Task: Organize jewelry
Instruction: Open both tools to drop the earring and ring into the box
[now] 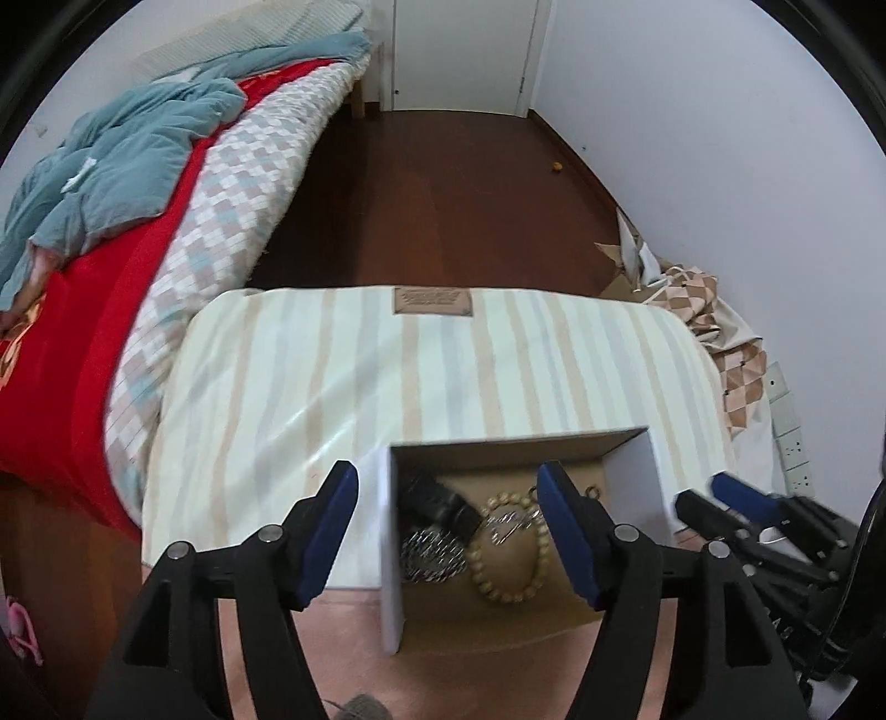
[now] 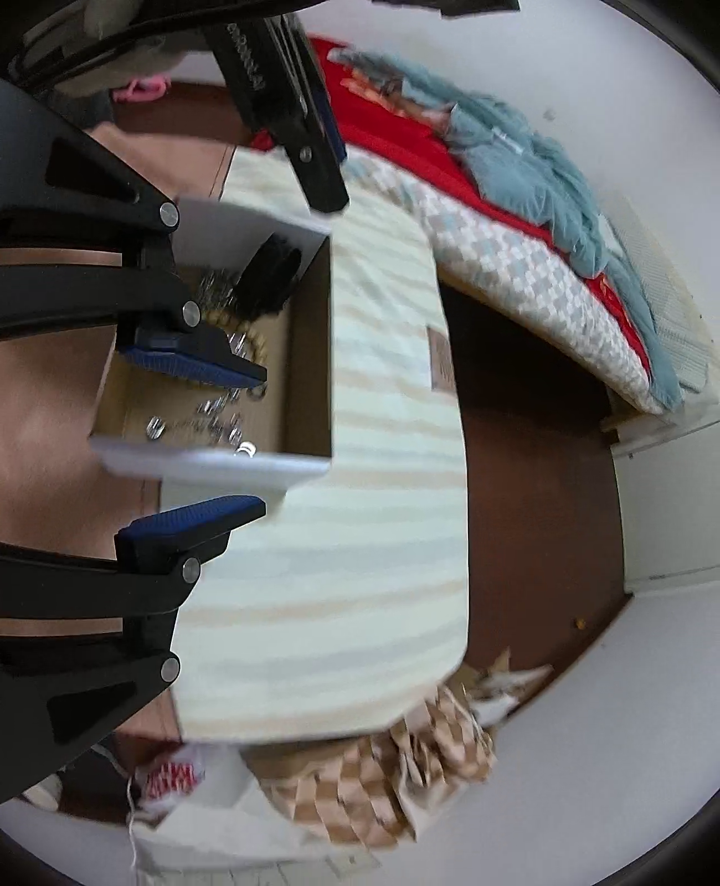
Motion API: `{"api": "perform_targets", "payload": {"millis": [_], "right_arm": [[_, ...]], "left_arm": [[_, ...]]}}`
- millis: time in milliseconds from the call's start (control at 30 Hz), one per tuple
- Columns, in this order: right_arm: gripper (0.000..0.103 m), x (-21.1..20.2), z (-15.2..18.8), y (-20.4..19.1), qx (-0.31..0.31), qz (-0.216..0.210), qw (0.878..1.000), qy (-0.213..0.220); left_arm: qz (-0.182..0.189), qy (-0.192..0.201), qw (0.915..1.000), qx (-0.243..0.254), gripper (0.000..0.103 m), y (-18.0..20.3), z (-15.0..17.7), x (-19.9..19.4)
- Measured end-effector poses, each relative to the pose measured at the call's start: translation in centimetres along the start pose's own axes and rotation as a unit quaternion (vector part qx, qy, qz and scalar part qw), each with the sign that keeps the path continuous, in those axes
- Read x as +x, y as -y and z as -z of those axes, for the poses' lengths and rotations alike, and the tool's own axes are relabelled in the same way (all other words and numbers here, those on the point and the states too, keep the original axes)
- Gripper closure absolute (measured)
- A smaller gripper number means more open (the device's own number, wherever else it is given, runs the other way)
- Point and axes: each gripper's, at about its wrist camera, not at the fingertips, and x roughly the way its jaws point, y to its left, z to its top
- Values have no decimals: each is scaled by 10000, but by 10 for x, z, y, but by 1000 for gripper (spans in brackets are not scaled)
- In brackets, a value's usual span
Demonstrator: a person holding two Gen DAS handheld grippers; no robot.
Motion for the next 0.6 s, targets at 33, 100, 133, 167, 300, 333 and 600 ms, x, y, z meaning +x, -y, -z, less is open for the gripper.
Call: {"api": "perform_targets", "payload": {"millis": [33, 100, 133, 167, 300, 333, 600], "right_arm": [[57, -2, 4, 0, -31, 90, 10000, 5], [50, -5, 12, 0, -60, 239, 9997, -11], [49, -6, 16, -1, -84, 348, 9994, -24], [48, -7, 20, -2, -113, 425, 9990, -32], [19, -9, 36, -11, -275, 753, 9967, -147], [16, -11, 40, -13, -299, 803, 9962, -165], [0, -32, 58, -28, -269, 1217, 9922, -93]], "left_arm": [[-24, -1, 10000, -10, 38, -1, 3, 0], [-108, -13, 9999, -31, 38, -3, 15, -2], [-144, -17, 9999, -51, 37, -4, 21, -2], [-189, -21, 9998, -66, 32, -5, 27, -3], [-423, -39, 9991, -72, 0, -6, 46, -6], [-489, -12, 9988, -36, 0, -6, 50, -8], [-629, 219, 9978, -30, 0, -11, 70, -34]]}}
